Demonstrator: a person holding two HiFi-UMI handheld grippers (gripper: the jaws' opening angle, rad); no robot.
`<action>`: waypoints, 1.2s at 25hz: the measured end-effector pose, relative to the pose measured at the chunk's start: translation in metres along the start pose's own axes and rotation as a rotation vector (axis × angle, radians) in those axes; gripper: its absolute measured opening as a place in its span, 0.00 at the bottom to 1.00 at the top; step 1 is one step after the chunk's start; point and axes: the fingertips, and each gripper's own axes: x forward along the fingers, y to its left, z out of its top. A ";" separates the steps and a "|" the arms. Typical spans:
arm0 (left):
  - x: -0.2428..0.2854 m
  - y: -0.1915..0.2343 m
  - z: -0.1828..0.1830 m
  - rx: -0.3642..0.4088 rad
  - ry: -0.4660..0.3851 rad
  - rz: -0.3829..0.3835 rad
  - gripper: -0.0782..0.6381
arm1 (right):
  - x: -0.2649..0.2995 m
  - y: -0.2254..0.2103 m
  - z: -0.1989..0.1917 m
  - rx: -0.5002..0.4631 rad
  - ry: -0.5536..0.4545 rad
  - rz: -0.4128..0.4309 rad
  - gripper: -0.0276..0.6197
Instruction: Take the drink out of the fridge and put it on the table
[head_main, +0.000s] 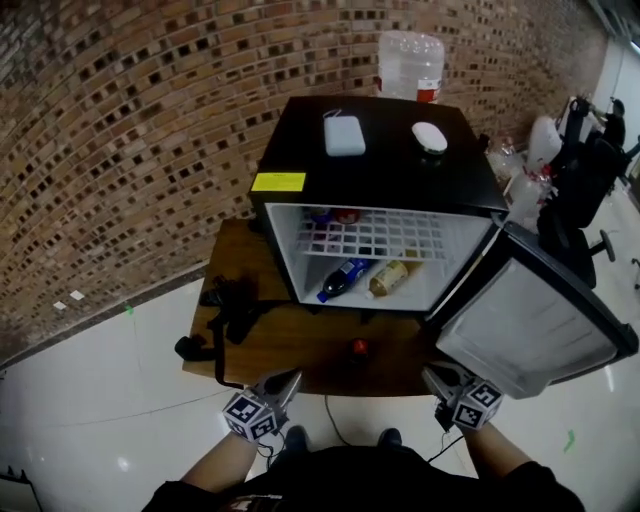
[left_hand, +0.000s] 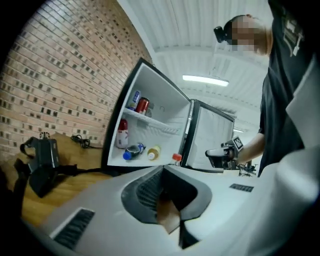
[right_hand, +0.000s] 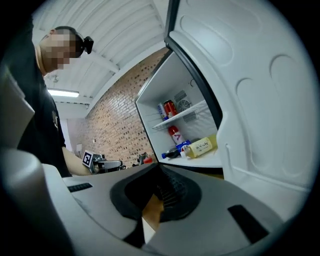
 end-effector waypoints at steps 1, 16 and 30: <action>-0.009 -0.001 0.010 -0.029 -0.018 0.020 0.11 | -0.002 0.007 0.005 0.013 0.008 0.007 0.04; -0.076 -0.018 0.072 -0.040 -0.074 0.116 0.11 | -0.017 0.057 0.027 -0.054 0.078 0.041 0.05; -0.065 -0.037 0.076 -0.022 -0.053 0.063 0.11 | -0.020 0.065 0.045 -0.063 0.044 0.032 0.05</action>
